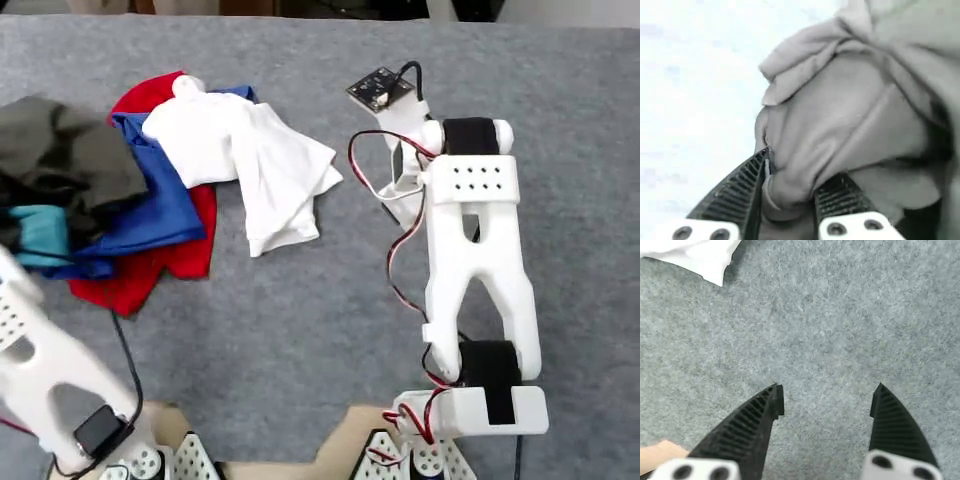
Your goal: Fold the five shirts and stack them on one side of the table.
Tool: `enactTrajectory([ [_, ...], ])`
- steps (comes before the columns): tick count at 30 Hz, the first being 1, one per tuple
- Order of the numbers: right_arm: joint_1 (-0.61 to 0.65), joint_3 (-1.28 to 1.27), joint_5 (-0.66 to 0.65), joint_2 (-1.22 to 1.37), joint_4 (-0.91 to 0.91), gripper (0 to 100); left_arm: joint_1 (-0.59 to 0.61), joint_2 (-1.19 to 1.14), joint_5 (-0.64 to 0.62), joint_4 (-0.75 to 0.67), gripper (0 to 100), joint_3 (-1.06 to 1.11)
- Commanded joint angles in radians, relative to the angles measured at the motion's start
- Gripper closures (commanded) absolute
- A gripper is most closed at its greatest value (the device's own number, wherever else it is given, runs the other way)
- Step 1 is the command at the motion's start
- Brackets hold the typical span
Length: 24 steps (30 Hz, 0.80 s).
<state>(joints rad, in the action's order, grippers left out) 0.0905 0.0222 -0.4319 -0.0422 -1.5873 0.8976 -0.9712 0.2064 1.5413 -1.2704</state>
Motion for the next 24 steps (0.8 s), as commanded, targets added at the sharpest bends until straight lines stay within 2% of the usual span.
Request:
enactTrajectory([
  [1,-0.013,0.041,0.006,-0.004,0.017,70.9,0.083,0.018,0.009,-0.02,98,-0.163],
  [7,-0.002,0.042,0.006,-0.004,0.015,70.8,0.187,0.018,0.003,-0.055,98,-0.305],
  [9,0.012,0.042,0.006,-0.004,0.014,70.7,0.186,0.019,0.003,-0.028,98,-0.321],
  [12,0.059,0.045,0.003,-0.004,0.018,70.7,0.107,0.025,0.003,0.092,97,-0.325],
  [14,0.105,0.05,0.0,-0.004,0.021,70.7,0.018,0.027,0.003,0.213,91,-0.342],
  [15,0.128,0.05,0.0,-0.004,0.032,70.7,-0.026,0.024,-0.009,0.222,88,-0.345],
  [20,0.193,0.05,0.005,-0.002,0.077,70.8,-0.152,0.051,-0.267,0.219,73,-0.376],
  [24,0.209,0.047,0.005,-0.002,0.089,70.9,-0.239,0.088,-0.293,0.219,70,-0.367],
])
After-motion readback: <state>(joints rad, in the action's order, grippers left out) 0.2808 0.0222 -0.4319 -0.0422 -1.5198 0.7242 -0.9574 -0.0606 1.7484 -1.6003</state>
